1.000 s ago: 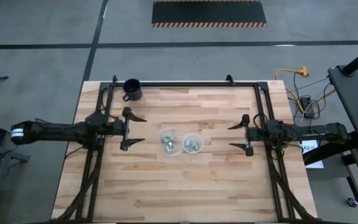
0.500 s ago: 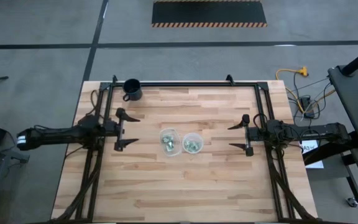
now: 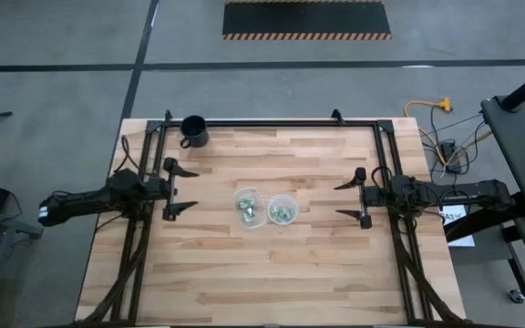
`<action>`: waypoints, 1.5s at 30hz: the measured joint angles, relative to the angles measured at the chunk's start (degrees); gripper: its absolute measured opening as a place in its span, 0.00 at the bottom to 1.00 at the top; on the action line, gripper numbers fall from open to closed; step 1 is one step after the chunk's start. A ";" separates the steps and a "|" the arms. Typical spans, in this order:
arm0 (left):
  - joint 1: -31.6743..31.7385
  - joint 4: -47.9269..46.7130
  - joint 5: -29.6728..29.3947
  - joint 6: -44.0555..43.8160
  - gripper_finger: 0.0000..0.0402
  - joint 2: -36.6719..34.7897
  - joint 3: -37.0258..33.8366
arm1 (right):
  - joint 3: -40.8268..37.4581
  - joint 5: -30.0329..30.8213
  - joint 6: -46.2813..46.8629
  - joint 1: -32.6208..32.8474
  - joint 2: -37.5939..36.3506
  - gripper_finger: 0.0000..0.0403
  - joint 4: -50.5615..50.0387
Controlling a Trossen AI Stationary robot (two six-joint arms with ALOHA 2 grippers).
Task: Pick and place Stevia / Truvia into bins
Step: Return to Home Position
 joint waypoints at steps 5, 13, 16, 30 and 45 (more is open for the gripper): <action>-0.01 -5.81 -1.17 1.31 0.93 -0.44 -0.02 | 0.00 0.02 0.02 0.00 -0.04 0.81 -0.02; 0.00 -6.83 -7.10 0.98 0.93 2.30 0.00 | 0.00 0.00 0.00 0.00 -0.04 0.81 -0.01; 0.02 -6.85 -7.10 0.92 0.93 3.40 0.00 | 0.00 0.02 0.07 0.00 0.00 0.81 0.02; 0.02 -5.91 -7.50 0.90 0.93 7.93 -0.04 | 0.00 0.02 0.00 0.00 -0.02 0.81 -0.02; 0.02 -5.56 -7.32 0.90 0.93 9.87 -0.07 | 0.00 0.02 0.11 0.00 -0.02 0.81 -0.02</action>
